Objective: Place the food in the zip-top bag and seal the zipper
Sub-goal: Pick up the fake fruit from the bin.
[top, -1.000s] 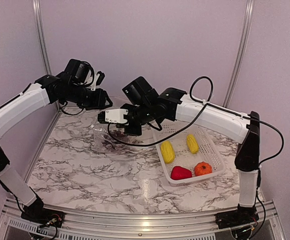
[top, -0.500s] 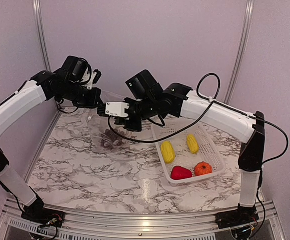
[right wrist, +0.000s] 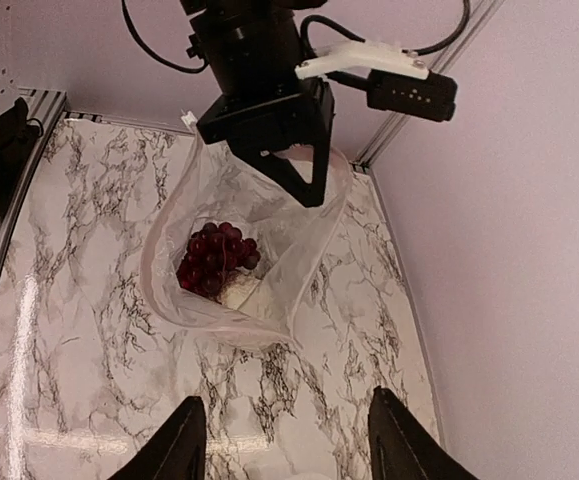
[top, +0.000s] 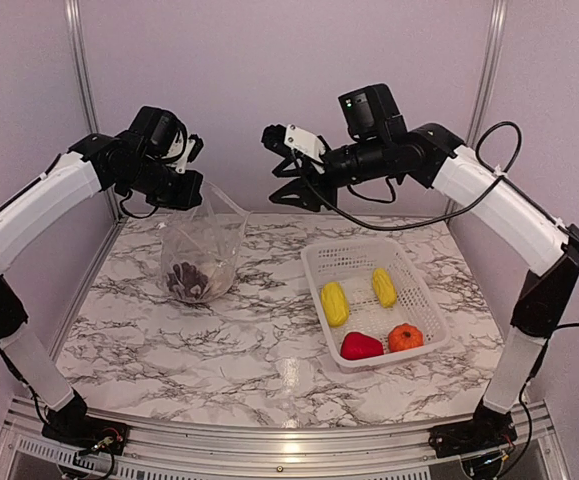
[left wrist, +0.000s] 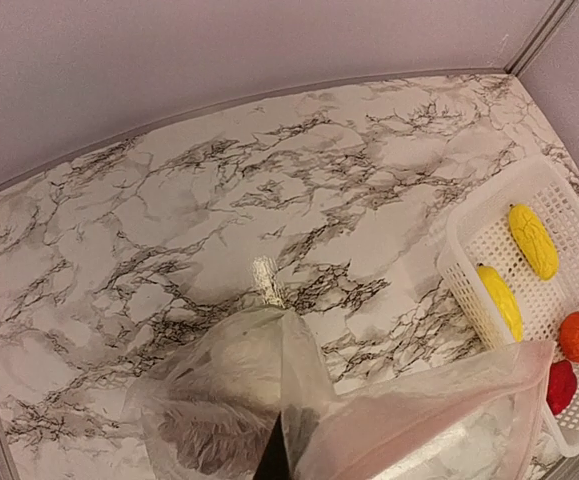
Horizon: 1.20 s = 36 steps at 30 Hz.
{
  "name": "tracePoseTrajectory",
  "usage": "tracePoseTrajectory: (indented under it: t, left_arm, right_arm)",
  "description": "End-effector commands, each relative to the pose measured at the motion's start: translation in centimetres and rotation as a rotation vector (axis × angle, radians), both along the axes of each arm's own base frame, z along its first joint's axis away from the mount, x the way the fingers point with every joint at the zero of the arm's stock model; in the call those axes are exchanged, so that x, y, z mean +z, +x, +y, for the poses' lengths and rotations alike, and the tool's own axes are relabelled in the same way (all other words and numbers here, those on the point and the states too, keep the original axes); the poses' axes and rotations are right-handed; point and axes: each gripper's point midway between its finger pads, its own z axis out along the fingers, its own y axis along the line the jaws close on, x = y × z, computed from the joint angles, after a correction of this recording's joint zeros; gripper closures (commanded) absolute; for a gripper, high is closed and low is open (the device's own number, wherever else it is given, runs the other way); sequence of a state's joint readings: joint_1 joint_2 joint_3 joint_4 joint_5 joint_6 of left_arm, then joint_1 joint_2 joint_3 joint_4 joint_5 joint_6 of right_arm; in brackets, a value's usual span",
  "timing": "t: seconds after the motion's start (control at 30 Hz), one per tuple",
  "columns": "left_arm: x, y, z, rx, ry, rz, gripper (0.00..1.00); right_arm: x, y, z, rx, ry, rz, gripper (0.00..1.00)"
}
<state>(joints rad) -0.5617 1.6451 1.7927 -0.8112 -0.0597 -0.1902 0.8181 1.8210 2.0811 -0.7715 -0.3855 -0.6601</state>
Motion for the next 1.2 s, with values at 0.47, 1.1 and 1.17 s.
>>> tracePoseTrajectory:
  t: [0.47,1.1,1.17]
  left_arm:
    - [-1.9,-1.0,0.6,0.02,-0.013,0.033,1.0]
    - [-2.0,-1.8,1.0,0.046,-0.062,0.034,1.0]
    - [-2.1,-1.8,1.0,0.047,-0.064,0.033,1.0]
  right_arm:
    - [-19.3,4.5,-13.9,-0.433,-0.155,0.614,0.49]
    - [-28.4,7.7,-14.4,-0.67,-0.165,0.939,0.36]
    - [-28.9,7.7,-14.1,-0.662,-0.164,0.965,0.34]
